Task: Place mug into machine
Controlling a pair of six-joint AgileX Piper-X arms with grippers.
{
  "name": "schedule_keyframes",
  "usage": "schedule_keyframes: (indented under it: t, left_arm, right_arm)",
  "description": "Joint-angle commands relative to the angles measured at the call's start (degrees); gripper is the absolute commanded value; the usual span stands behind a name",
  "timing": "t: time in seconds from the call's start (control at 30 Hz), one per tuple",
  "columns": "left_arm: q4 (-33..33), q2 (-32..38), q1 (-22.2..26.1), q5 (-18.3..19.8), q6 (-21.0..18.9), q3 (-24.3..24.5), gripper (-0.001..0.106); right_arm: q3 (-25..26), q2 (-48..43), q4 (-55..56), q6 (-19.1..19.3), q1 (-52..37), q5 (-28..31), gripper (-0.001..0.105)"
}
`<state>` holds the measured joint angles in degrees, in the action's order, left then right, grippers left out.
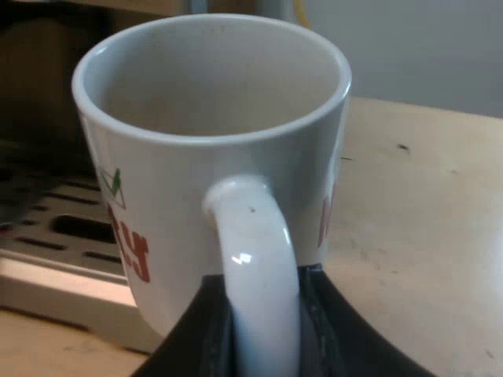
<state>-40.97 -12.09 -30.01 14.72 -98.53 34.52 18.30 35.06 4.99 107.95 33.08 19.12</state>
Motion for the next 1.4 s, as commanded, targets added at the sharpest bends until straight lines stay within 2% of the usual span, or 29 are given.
schedule_keyframes:
  t: [0.03,0.13,0.3,0.4,0.53,0.77,0.93,1.07,1.2,1.4]
  left_arm:
    - [-3.21,1.25,-0.27,-0.66,-0.71,0.34,0.081]
    - [-5.55,1.30,-0.27,-0.66,-0.71,0.21,0.081]
    - [-3.93,1.30,-0.27,-1.32,-0.71,-2.05,0.081]
    - [0.13,1.16,-0.27,-1.29,-0.71,-5.31,0.081]
    - [6.28,1.06,0.13,-1.29,-5.49,-10.28,0.081]
    - [14.87,1.05,1.27,-7.07,-5.38,-16.30,0.081]
    - [18.70,0.96,1.41,-4.86,-4.49,-18.02,0.081]
    - [20.86,0.29,1.41,-2.90,-4.11,-18.94,0.081]
    - [21.76,-0.41,1.41,-2.34,-4.11,-19.34,0.081]
    - [21.75,-0.69,1.41,-2.03,-4.11,-19.34,0.081]
  right_arm:
    - [0.85,-1.94,-1.20,0.76,4.26,0.15,0.000]
    - [0.85,-1.95,-1.23,0.76,9.27,0.15,0.000]
    - [0.85,-0.37,-1.35,-1.21,16.10,1.83,0.000]
    - [0.85,1.80,-1.52,-4.21,18.34,2.24,0.000]
    - [0.85,6.67,-5.34,-5.28,19.21,2.11,0.000]
    - [0.85,16.00,-16.28,-5.28,19.21,2.11,0.000]
    - [1.28,22.10,-22.44,-5.28,19.21,2.11,0.000]
    - [4.48,27.74,-23.29,-5.28,19.21,2.11,0.000]
    - [7.37,32.45,-24.23,-5.28,19.21,2.21,0.000]
    - [8.93,38.68,-33.49,-5.30,19.21,4.90,0.000]
